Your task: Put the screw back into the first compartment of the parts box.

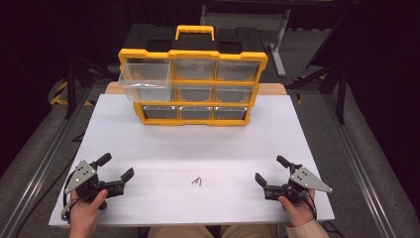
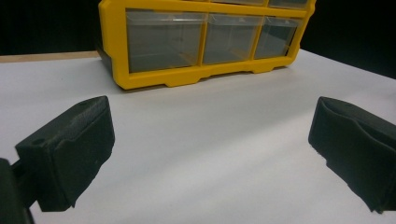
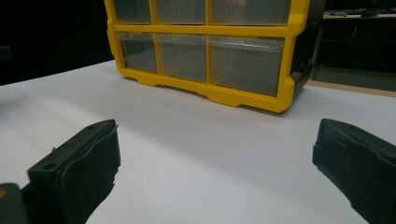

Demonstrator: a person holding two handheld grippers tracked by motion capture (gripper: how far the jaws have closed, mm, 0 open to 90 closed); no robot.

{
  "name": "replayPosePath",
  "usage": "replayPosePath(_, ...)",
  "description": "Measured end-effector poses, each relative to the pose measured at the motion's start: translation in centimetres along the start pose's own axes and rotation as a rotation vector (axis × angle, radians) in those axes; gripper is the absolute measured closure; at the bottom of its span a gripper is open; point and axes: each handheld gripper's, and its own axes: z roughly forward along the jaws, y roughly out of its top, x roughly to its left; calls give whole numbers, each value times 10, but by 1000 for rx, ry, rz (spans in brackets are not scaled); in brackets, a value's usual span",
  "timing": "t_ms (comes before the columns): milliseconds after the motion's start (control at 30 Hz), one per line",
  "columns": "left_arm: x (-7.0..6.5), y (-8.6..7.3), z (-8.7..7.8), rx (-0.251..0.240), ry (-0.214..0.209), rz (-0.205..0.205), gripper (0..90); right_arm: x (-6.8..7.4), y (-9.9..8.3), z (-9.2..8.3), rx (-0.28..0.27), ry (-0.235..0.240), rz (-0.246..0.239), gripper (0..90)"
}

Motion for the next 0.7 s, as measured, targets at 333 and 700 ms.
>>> replayPosePath(333,-1,0,4,14,-7,-5,11,1,0,0,-6,8,2,13)
replayPosePath(700,-12,8,19,35,-56,-7,6,1,1,-1,-13,14,2,14)
